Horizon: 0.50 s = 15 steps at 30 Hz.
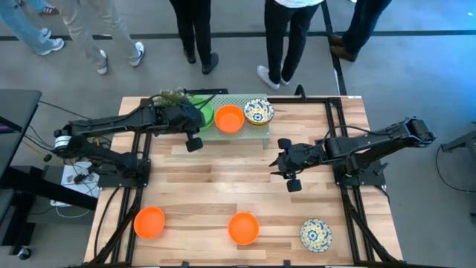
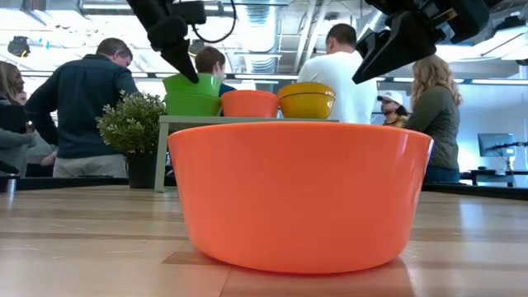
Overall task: Pick & Place Mini bowls
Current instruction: Stack the green bowl on top of the green bowl on the shelf
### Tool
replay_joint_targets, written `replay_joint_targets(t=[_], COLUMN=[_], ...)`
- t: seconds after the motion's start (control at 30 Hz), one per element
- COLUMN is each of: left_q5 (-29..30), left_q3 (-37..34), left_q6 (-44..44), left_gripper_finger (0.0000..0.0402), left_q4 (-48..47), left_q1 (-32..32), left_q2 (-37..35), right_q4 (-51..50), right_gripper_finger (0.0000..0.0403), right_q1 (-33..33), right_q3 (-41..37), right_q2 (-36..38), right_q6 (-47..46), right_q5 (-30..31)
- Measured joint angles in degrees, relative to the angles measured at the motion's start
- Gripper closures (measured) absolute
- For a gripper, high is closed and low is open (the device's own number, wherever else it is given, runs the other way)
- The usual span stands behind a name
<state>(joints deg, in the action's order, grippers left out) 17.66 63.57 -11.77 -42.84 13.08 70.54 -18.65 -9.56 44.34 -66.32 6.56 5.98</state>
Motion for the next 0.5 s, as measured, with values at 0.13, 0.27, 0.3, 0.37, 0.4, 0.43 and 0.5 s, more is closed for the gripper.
replay_joint_targets(t=[0.13, 0.27, 0.3, 0.37, 0.4, 0.43, 0.5], left_q5=[0.01, 0.06, 0.04, 0.05, 0.06, 0.05, 0.06], left_q3=[0.00, 0.00, 0.00, 0.00, 0.00, 0.00, 0.00], left_q6=[0.00, 0.18, 0.20, 0.20, 0.20, 0.20, 0.20], left_gripper_finger=[0.0388, 0.0382, 0.0382, 0.0381, 0.0381, 0.0381, 0.0379], left_q4=[0.09, 0.12, 0.20, 0.25, 0.25, 0.25, 0.29], left_q1=[0.15, 0.15, 0.15, 0.17, 0.16, 0.16, 0.15], left_q2=[1.25, 1.46, 1.46, 1.46, 1.46, 1.46, 1.46], right_q4=[0.01, -0.01, -0.01, -0.03, -0.03, -0.03, -0.03], right_gripper_finger=[0.0284, 0.0284, 0.0284, 0.0284, 0.0284, 0.0284, 0.0284], right_q1=[0.00, 0.00, 0.00, 0.00, 0.00, 0.00, 0.00], right_q3=[0.00, 0.00, 0.00, 0.00, 0.00, 0.00, 0.00], right_q2=[0.00, 0.00, 0.00, 0.00, 0.00, 0.00, 0.00], right_q6=[0.00, 0.00, 0.00, -0.01, -0.02, -0.02, -0.02], right_q5=[0.02, 0.02, 0.02, 0.02, 0.02, 0.02, 0.02])
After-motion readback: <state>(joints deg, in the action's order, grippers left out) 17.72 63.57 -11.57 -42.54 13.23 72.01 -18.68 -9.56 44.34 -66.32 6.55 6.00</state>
